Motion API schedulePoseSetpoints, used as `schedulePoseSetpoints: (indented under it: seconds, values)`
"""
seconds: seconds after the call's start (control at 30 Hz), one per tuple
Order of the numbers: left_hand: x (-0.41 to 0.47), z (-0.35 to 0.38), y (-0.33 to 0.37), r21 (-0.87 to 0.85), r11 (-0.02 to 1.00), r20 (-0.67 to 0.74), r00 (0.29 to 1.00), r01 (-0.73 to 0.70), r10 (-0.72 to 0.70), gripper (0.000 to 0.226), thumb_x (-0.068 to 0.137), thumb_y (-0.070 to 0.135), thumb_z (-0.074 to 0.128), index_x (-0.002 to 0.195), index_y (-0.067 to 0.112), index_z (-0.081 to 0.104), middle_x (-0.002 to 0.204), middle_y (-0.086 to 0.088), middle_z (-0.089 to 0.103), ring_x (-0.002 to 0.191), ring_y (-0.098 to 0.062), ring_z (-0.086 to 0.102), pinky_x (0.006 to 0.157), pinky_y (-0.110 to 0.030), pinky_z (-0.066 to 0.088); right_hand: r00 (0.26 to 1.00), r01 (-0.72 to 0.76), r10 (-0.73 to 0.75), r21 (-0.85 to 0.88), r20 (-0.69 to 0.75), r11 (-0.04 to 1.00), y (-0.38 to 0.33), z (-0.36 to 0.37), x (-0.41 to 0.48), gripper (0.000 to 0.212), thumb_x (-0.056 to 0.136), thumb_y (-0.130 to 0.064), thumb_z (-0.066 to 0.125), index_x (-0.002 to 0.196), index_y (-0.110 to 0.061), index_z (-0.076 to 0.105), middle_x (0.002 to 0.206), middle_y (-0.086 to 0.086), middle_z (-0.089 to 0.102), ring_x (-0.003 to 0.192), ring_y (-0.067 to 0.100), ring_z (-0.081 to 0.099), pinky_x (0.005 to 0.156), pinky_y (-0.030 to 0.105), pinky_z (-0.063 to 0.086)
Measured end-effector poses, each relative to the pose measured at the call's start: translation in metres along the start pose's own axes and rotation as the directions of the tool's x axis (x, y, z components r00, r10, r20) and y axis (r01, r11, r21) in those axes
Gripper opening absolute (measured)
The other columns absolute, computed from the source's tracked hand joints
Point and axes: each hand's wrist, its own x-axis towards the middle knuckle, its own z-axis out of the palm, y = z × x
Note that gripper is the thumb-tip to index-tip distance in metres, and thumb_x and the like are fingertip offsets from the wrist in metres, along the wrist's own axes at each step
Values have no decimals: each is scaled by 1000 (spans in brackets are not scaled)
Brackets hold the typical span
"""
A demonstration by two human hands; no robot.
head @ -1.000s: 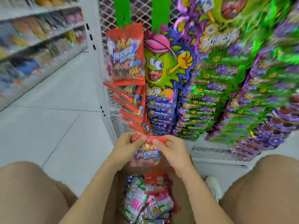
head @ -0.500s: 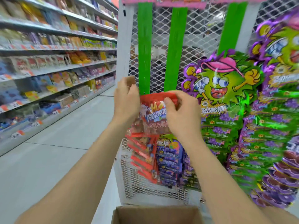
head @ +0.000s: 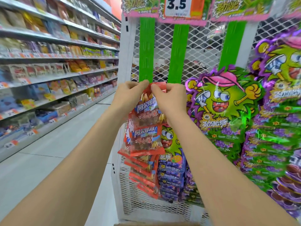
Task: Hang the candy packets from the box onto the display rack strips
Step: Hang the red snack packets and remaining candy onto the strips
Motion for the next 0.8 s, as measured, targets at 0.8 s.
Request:
schedulePoseSetpoints:
  seconds: [0.8]
  values:
    - [-24, -11, 22, -324, 877, 341, 908, 356, -242, 33, 105, 35, 63, 123, 7, 67, 107, -16, 80, 87, -31, 78, 70, -43, 67, 940, -274, 249, 80, 232, 958, -8, -20, -15, 48, 83, -37, 81, 101, 7, 71, 105, 27, 72, 95, 46, 70, 75, 64, 59]
